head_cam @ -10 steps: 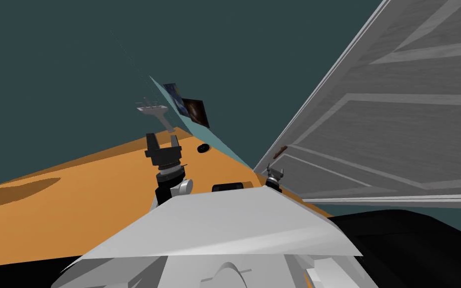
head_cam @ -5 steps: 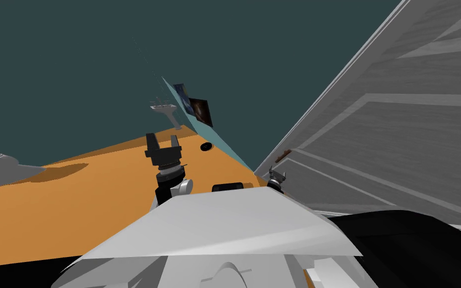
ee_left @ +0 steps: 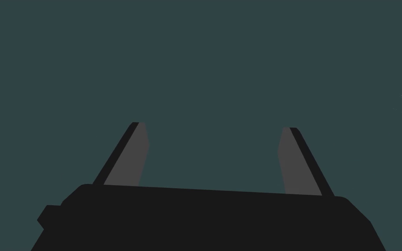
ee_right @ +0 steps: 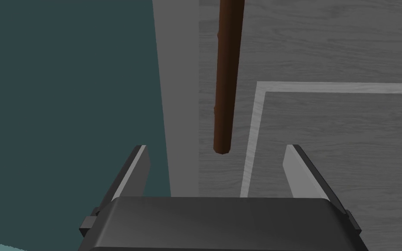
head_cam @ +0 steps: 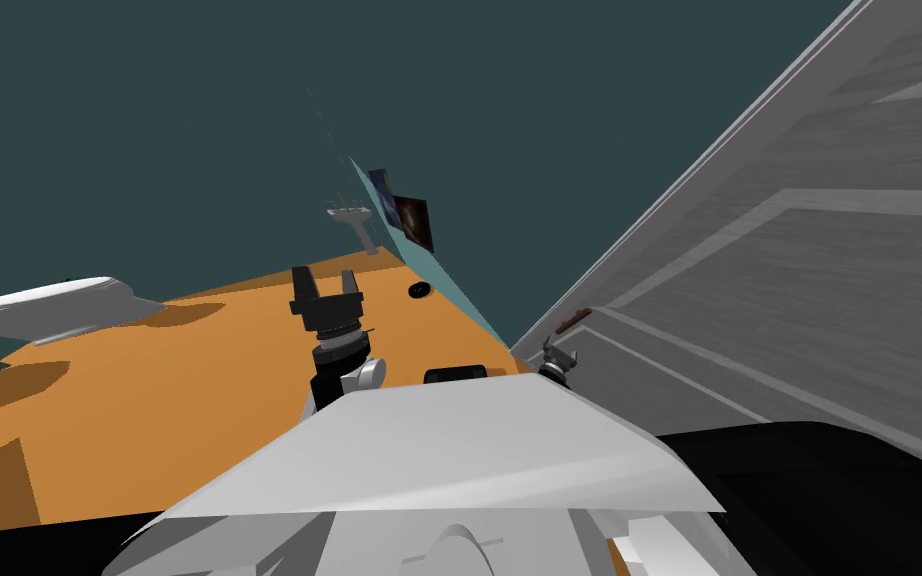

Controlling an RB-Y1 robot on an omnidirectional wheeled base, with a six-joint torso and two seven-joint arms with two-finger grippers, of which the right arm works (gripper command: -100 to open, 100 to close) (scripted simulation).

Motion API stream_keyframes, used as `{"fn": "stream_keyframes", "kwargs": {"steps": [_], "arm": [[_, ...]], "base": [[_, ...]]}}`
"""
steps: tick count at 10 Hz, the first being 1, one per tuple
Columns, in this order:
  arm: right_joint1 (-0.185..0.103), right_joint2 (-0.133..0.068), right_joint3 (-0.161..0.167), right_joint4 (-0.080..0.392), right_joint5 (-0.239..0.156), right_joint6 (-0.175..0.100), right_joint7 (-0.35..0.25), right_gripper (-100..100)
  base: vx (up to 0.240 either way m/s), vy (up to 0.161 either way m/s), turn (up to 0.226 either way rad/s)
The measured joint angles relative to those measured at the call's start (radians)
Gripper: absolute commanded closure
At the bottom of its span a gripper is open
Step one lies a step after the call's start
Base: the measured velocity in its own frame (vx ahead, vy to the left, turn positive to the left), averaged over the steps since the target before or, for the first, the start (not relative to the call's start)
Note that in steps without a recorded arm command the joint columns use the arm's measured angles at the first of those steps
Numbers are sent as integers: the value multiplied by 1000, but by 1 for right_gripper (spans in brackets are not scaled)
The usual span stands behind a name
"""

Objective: Pull the door open

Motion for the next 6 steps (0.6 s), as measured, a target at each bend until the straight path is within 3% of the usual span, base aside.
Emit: {"fn": "stream_keyframes", "kwargs": {"steps": [3,4,6], "arm": [[-5,-14,9,36,-57,-18,-31,-100],[-8,-19,12,53,-75,-26,-46,-100],[-7,-25,16,63,-69,-28,-62,-100]], "base": [[-27,-111,240],[-11,-56,63],[128,-17,-103]]}}
